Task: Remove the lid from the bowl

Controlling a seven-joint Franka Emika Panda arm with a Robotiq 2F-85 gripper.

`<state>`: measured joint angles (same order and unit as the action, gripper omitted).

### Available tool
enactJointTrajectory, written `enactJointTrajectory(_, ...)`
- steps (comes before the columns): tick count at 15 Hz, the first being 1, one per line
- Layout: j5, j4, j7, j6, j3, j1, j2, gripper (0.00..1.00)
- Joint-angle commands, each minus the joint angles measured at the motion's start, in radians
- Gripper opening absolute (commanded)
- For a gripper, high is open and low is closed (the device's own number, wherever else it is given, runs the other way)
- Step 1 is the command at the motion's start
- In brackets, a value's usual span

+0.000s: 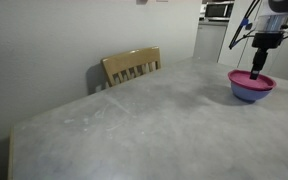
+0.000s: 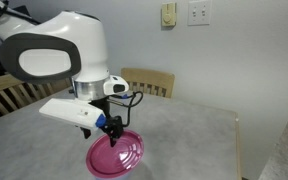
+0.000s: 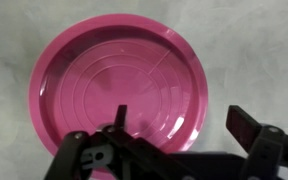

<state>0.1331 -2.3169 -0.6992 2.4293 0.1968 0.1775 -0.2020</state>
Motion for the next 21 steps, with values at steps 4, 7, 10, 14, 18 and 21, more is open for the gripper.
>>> enactJointTrajectory(4, -0.102, 0.016, 0.278, 0.048, -0.025, -0.003, -0.014, 1.0)
enactJointTrajectory(7, -0.107, 0.012, 0.403, 0.038, -0.032, -0.001, -0.006, 1.0)
enactJointTrajectory(10, -0.103, 0.013, 0.381, 0.031, -0.043, 0.008, -0.01, 1.0)
enactJointTrajectory(14, -0.113, 0.007, 0.406, 0.039, -0.034, 0.01, -0.007, 1.0)
enactJointTrajectory(18, -0.141, 0.017, 0.499, 0.037, -0.037, -0.013, -0.027, 1.0)
enactJointTrajectory(21, -0.181, 0.02, 0.566, 0.03, -0.045, -0.036, -0.036, 1.0)
